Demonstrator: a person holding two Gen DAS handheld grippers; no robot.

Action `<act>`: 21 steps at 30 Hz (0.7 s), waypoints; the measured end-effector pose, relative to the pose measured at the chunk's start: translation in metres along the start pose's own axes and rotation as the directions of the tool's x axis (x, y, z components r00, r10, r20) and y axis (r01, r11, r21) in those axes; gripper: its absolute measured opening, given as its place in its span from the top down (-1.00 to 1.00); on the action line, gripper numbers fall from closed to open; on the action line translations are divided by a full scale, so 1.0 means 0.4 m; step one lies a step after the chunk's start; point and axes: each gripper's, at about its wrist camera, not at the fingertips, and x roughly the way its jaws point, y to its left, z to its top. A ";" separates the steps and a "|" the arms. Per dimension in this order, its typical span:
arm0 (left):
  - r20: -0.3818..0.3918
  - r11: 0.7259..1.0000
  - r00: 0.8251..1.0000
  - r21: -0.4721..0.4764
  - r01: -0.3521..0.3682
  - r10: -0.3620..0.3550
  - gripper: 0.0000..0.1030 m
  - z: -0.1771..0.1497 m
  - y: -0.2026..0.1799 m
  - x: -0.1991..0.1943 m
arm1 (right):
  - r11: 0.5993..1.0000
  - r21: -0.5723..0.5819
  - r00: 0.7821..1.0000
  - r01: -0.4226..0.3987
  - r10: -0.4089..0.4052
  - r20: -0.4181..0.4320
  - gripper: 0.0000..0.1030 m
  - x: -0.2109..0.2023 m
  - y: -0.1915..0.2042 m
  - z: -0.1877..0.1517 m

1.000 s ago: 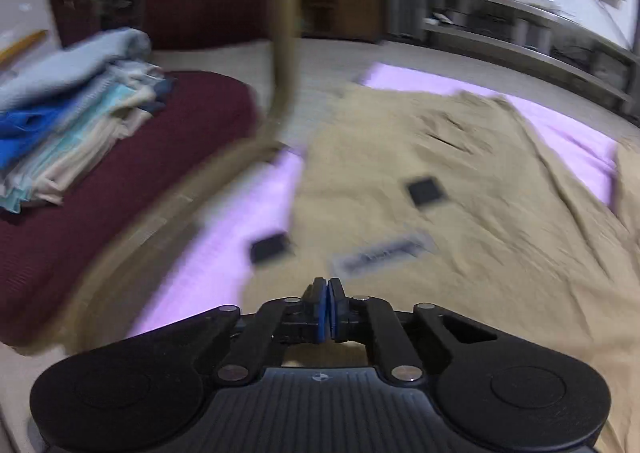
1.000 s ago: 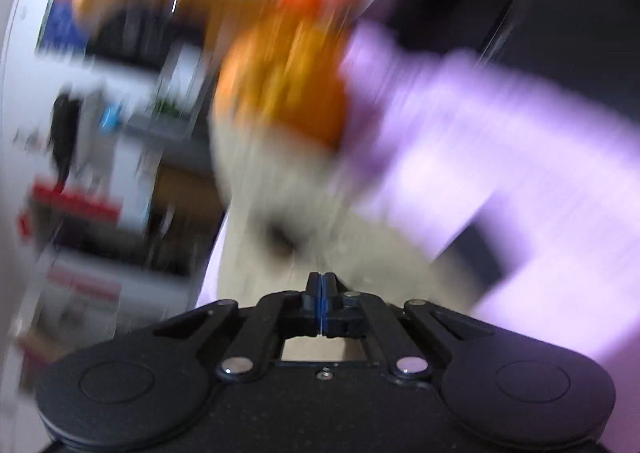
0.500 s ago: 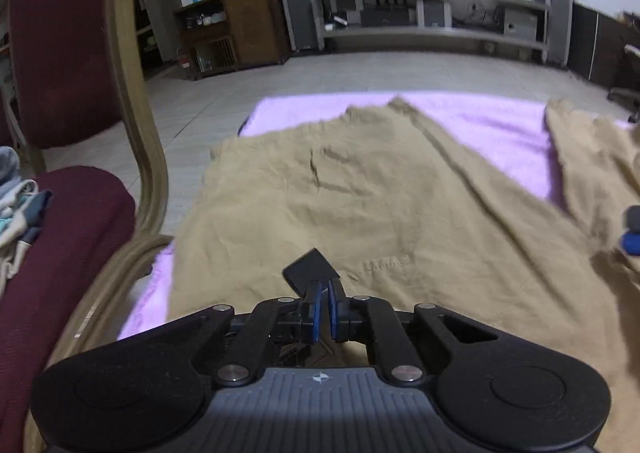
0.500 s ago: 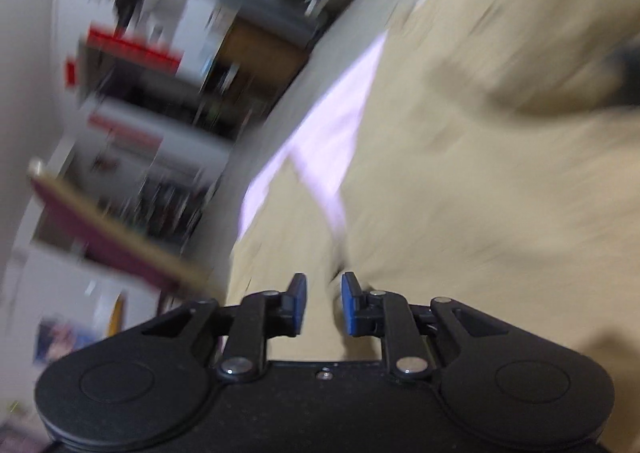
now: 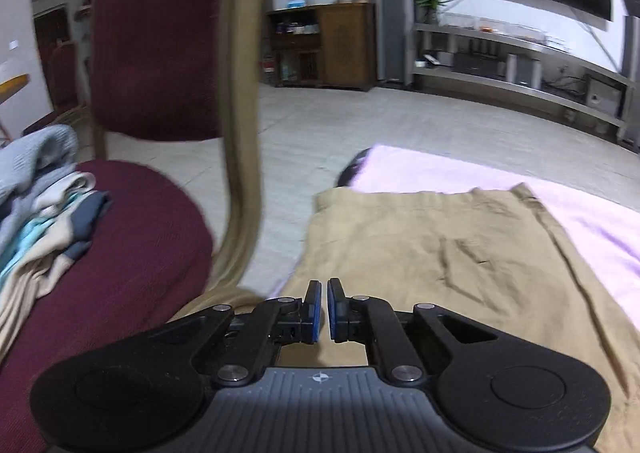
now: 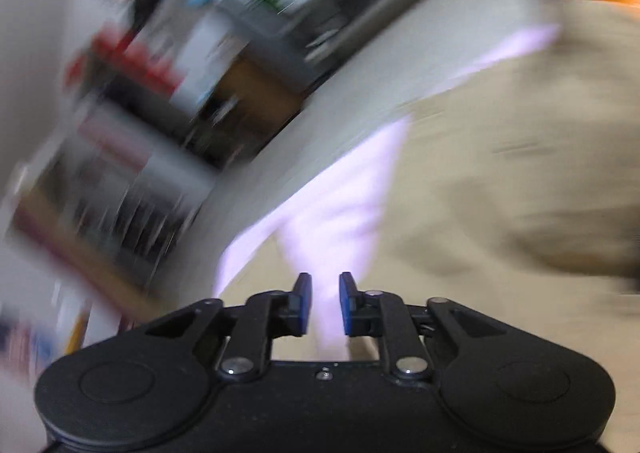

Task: Fold clothes

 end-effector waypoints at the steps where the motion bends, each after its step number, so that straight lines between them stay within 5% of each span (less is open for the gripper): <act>1: -0.002 1.000 1.000 0.014 0.002 -0.002 0.84 -0.004 -0.007 0.009 | 0.998 -0.051 0.997 -0.038 0.034 -0.073 0.61 0.039 0.045 -0.024; 4: -0.035 1.000 0.999 0.018 0.013 -0.012 0.84 -0.018 -0.014 0.052 | 0.984 -0.129 0.955 -0.126 0.085 -0.285 0.59 0.159 0.138 -0.105; 6: -0.038 1.000 0.999 0.021 0.009 -0.008 0.83 -0.029 -0.013 0.077 | 0.987 -0.106 0.932 -0.123 0.079 -0.354 0.59 0.216 0.129 -0.129; 8: -0.026 0.999 1.000 0.048 -0.012 0.013 0.83 -0.033 -0.027 0.085 | 0.992 -0.070 0.923 -0.100 0.067 -0.380 1.00 0.251 0.099 -0.140; 10: -0.039 0.999 0.999 0.044 -0.025 0.027 0.81 -0.028 -0.032 0.087 | 0.992 0.085 0.955 -0.089 0.109 -0.275 1.00 0.214 0.024 -0.108; 12: -0.062 0.999 0.997 0.026 -0.040 0.041 0.84 -0.015 -0.029 0.078 | 0.990 0.140 0.992 0.027 -0.008 -0.129 1.00 0.122 -0.013 -0.083; 15: -0.051 1.000 0.999 -0.025 -0.014 0.013 0.84 0.017 -0.007 0.011 | 0.969 0.184 0.987 0.163 -0.162 -0.020 0.80 -0.036 -0.032 -0.052; 18: 0.008 0.993 0.995 -0.051 0.104 -0.104 0.83 0.046 -0.005 -0.118 | 0.986 0.116 0.993 0.121 -0.122 0.003 0.60 -0.225 0.001 -0.057; 21: 0.079 0.972 0.970 -0.016 0.232 -0.231 0.83 0.057 -0.024 -0.267 | 0.993 0.100 0.996 0.057 -0.063 0.056 0.55 -0.435 0.022 -0.068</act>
